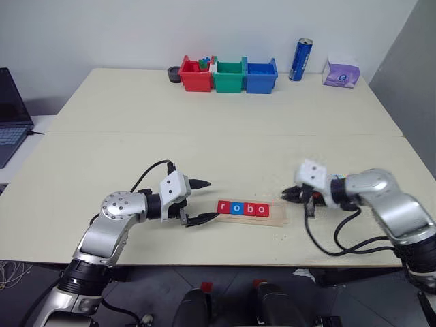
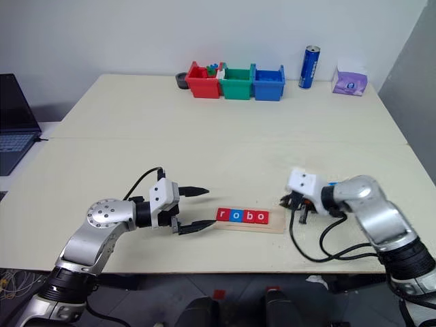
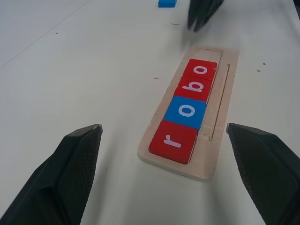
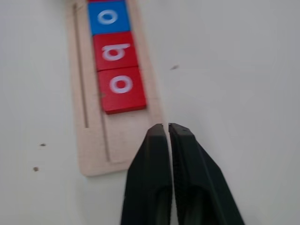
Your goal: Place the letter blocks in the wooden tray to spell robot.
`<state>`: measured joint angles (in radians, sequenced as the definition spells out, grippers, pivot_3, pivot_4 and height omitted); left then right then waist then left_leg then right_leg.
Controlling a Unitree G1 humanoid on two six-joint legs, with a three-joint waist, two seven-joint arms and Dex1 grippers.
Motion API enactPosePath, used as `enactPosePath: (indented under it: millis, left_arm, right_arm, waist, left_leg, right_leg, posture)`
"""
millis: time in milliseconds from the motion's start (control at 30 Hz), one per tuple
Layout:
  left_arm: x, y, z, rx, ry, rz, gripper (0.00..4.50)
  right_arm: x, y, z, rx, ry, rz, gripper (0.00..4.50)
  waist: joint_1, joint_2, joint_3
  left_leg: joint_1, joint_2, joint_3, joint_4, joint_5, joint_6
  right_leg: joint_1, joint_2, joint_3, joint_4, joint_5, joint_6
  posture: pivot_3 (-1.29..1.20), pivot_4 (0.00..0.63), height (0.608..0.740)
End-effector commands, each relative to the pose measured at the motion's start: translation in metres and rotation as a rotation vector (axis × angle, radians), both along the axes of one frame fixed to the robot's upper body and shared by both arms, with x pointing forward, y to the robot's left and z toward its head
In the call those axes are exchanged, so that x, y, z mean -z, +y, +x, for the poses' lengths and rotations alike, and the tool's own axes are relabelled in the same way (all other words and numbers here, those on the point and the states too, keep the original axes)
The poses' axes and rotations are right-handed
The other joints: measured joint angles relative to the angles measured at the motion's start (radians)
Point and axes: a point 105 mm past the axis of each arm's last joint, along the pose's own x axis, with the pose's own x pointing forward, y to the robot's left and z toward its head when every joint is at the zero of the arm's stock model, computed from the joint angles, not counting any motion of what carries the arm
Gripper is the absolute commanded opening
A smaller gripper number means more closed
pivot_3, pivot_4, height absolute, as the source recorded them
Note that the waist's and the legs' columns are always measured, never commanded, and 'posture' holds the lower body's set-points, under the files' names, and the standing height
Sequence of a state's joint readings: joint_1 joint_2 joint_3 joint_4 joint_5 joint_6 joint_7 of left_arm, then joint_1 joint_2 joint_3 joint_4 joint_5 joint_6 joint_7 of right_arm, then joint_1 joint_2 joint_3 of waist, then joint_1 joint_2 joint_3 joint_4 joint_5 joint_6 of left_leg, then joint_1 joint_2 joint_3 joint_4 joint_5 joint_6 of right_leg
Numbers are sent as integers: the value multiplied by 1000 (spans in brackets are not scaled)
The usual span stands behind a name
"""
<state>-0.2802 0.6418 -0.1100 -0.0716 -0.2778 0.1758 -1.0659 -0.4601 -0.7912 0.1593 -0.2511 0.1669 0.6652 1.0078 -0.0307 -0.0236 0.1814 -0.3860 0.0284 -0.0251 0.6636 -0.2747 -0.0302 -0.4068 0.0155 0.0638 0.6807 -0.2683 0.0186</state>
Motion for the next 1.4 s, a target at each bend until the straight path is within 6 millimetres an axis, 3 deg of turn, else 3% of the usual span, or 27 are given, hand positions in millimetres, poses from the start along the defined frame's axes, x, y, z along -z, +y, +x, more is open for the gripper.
enactPosePath:
  millis: [33,200,300,500,900,1000,1233,1400]
  left_arm:
    - [-10,-3,-3,3,-35,-24,4500]
    - [-9,-4,-5,11,-29,-26,4500]
    - [-9,-7,-4,26,-29,-23,4500]
    - [-9,-8,-3,43,-29,-19,4500]
    - [-9,-9,-3,50,-30,-19,4500]
    - [-9,-7,-2,47,-31,-16,4500]
    - [-9,-8,-1,43,-37,-17,4500]
    - [-6,-6,-4,42,-31,-15,4500]
  right_arm:
    - [-28,-30,13,227,-132,132,1648]
    - [-27,-79,23,609,-243,246,3462]
    - [-14,-105,27,834,-262,293,4422]
    - [7,-110,30,949,-174,389,4468]
    - [57,-111,34,999,-55,346,4468]
    - [66,-112,33,1007,-33,342,3864]
    - [72,-114,27,1051,-13,347,1449]
    - [61,-107,1,1101,-45,392,1454]
  waist:
    - [0,0,0]
    - [0,0,0]
    - [-2,0,0]
    - [-3,0,0]
    - [-2,1,0]
    - [-2,0,0]
    - [0,-2,-2]
    - [5,-2,-2]
  left_leg:
    - [0,0,0,0,0,0]
    - [0,0,1,0,0,0]
    - [0,0,1,0,0,0]
    - [1,-1,2,-1,0,0]
    - [1,-1,3,-1,0,0]
    - [1,-1,3,-1,0,0]
    - [2,-1,3,0,0,0]
    - [1,0,0,-1,0,0]
  right_leg:
    - [0,0,0,0,0,0]
    - [0,0,2,0,0,0]
    - [0,0,3,0,0,0]
    - [0,0,3,1,0,0]
    - [0,1,3,0,0,0]
    - [0,1,3,0,0,1]
    - [2,0,3,0,-1,2]
    - [2,0,3,0,-1,2]
  posture:
    - [0,150,740]
    - [0,150,740]
    - [0,150,740]
    - [0,150,740]
    - [0,150,740]
    - [0,150,740]
    - [0,150,740]
    - [0,150,740]
